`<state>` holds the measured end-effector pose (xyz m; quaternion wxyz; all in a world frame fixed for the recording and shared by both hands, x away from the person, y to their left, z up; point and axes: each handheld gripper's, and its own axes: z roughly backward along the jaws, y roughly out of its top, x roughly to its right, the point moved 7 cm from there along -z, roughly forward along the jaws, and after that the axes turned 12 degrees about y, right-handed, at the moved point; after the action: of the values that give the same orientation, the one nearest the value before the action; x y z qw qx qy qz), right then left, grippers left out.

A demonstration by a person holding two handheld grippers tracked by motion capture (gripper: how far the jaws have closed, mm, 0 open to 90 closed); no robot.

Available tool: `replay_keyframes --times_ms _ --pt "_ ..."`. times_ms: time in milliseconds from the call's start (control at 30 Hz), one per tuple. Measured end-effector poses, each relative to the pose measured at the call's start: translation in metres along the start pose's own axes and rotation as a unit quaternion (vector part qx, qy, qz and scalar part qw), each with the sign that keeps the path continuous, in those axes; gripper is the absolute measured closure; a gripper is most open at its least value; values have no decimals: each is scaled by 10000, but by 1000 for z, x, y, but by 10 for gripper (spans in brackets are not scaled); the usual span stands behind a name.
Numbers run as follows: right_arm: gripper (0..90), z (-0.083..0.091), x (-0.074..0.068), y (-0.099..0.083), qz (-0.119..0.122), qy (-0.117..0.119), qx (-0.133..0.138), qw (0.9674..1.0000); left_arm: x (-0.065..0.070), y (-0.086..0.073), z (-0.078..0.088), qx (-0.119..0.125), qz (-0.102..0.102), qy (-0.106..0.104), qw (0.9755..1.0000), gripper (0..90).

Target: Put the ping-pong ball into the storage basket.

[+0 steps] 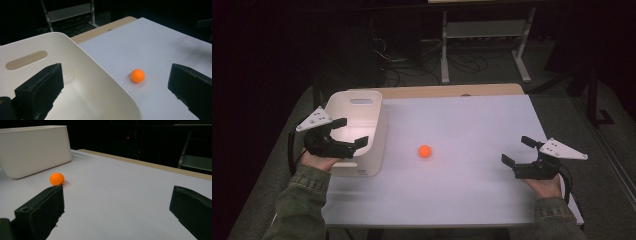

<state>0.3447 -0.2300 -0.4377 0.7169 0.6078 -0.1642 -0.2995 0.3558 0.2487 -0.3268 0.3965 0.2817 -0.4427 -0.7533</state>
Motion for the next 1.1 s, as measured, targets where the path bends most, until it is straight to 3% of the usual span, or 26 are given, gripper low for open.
replay_keyframes --times_ms 433,1100 --pt "0 0 0 0 -12 -2 6 10000 5 11 -8 -334 -185 -135 9992 0" --pt "0 0 -1 0 -11 14 5 10000 10 18 -25 -925 -405 -298 9944 0"
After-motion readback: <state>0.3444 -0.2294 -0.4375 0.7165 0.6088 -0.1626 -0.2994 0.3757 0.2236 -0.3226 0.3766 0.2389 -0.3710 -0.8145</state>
